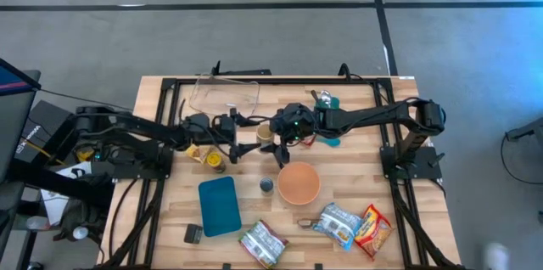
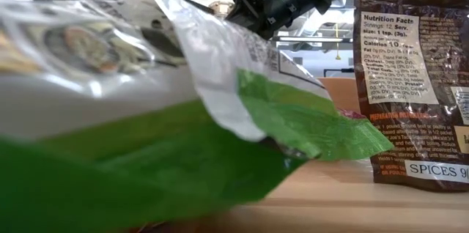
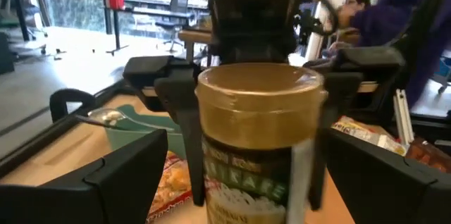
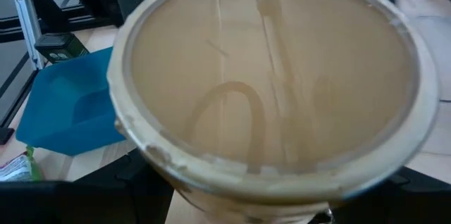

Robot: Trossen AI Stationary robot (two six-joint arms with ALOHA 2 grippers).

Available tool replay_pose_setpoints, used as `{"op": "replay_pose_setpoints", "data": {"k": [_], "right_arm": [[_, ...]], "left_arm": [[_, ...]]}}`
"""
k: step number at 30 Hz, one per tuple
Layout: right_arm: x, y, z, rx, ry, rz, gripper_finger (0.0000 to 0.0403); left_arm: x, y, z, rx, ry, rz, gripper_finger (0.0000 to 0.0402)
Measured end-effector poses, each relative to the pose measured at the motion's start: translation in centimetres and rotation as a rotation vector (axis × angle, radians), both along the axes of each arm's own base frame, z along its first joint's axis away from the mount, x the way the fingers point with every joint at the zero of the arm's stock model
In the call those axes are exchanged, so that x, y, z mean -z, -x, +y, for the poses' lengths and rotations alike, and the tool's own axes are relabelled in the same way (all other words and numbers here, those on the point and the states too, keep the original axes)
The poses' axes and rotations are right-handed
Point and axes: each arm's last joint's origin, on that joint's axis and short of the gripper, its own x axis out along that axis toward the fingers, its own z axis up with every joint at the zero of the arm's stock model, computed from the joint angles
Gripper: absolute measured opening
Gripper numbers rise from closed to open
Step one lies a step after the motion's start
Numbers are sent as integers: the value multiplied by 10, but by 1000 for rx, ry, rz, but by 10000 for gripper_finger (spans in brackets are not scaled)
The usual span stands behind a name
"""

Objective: Pick & Place Food Item
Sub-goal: Put the gold seasoning bottle into the blue bin

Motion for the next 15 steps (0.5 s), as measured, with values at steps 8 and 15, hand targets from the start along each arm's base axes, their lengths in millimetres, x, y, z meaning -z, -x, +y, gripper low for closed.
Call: {"op": "replay_pose_setpoints", "data": {"k": [8, 15], "right_arm": [[1, 0, 3, -9, 0, 9, 286], [1, 1, 3, -8, -3, 17, 286]], "left_arm": [[0, -20, 0, 69, 10, 35, 367], [-3, -22, 1, 76, 9, 27, 367]]}}
